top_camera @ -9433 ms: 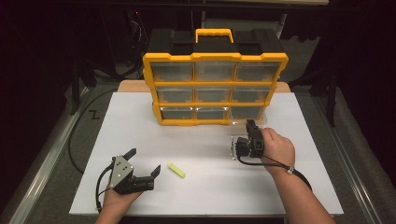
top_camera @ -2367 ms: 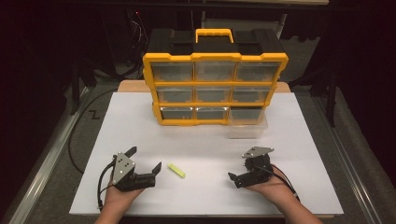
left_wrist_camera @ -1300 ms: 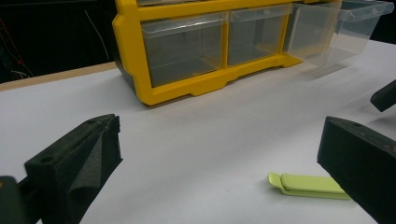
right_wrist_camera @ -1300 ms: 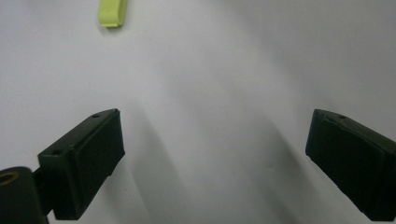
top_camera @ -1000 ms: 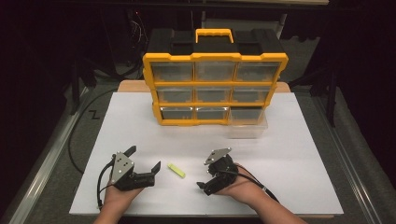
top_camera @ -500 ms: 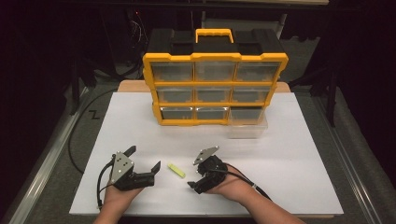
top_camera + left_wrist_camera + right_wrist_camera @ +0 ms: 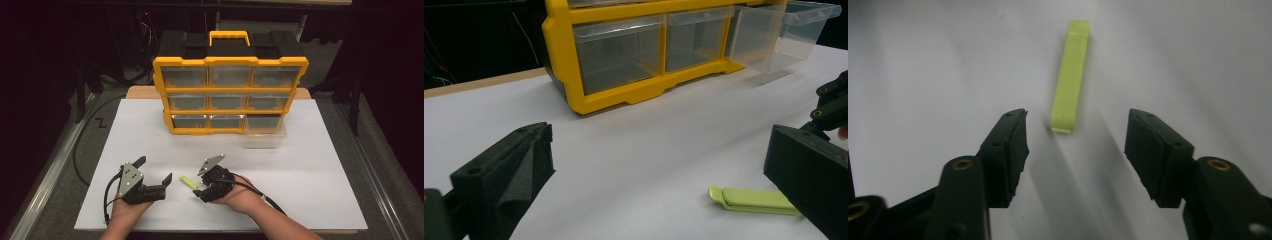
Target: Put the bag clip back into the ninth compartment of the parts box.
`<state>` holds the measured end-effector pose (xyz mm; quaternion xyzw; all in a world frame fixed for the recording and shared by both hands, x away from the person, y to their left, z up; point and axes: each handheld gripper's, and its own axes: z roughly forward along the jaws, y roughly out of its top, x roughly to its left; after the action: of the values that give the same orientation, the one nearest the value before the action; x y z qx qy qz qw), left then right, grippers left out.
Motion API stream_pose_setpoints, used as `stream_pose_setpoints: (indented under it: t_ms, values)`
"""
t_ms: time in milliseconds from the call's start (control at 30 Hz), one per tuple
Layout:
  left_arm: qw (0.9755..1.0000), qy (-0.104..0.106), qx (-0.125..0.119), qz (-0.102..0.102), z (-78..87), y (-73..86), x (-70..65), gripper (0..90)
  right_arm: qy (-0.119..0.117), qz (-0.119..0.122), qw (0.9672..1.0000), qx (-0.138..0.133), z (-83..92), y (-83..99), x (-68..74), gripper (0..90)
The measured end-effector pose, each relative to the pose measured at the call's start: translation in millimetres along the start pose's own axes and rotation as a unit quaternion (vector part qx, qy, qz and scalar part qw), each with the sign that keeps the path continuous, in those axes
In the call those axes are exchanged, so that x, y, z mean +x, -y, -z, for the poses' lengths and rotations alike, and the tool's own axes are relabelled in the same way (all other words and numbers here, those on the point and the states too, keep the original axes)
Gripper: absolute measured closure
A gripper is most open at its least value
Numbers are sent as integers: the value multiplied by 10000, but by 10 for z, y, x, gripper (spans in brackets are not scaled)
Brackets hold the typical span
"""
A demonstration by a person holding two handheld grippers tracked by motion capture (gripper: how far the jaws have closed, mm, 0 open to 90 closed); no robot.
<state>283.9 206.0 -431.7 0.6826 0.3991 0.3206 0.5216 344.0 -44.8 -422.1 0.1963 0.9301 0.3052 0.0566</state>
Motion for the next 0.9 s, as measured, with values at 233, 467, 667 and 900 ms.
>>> stream_pose_setpoints:
  t_ms: [233,467,667,900]
  values:
    - [10000,17,-23,11,1,-3,-1,4,25,-3,10000,-49,-66,-68,29,564]
    - [10000,38,-25,-11,-4,-5,-7,3,115,84,9999,-68,-113,-121,58,630]
    - [10000,42,-16,-20,-1,-9,-6,3,124,72,9999,-62,-166,-161,74,662]
    - [10000,52,-27,-19,0,-11,-5,3,181,73,9998,-66,-218,-189,84,707]
